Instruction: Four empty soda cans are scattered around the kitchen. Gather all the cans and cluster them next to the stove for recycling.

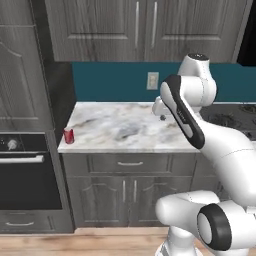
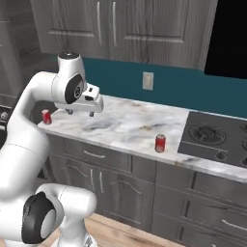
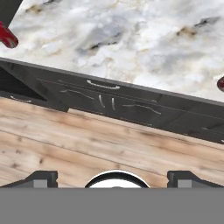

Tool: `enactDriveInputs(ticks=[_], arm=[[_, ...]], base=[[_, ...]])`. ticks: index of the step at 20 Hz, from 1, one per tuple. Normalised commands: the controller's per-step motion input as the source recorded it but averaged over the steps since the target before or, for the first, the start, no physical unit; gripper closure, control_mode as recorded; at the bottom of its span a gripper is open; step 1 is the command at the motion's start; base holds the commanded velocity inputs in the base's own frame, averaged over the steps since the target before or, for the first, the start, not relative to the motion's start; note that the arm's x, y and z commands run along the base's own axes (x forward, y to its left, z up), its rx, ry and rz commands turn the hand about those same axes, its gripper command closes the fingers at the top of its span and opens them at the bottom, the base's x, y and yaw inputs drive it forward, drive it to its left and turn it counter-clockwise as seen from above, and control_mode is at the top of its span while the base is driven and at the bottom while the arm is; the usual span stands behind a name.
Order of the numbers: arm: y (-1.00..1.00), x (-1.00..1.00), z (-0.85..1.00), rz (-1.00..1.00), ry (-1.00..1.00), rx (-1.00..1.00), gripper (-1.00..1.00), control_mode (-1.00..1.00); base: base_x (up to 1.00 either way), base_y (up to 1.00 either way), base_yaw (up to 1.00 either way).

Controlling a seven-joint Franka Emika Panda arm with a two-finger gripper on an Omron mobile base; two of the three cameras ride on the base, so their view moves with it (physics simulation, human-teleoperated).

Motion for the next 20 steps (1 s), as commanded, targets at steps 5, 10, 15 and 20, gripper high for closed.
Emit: enactDriveInputs(ticks=[5,10,15,20], arm=[[0.0,0.0,0.0,0.0,0.0,0.0,-1.0,1.0],[0.0,0.0,0.0,0.0,0.0,0.0,-1.0,1.0],[0.0,0.0,0.0,0.0,0.0,0.0,-1.0,1.0],[0.0,0.0,0.0,0.0,0.0,0.0,-1.0,1.0]], base=[[0.29,0.42,0.06],[0.28,0.31,0.05],[0.33,0.3,0.04],[0.39,0.25,0.03]])
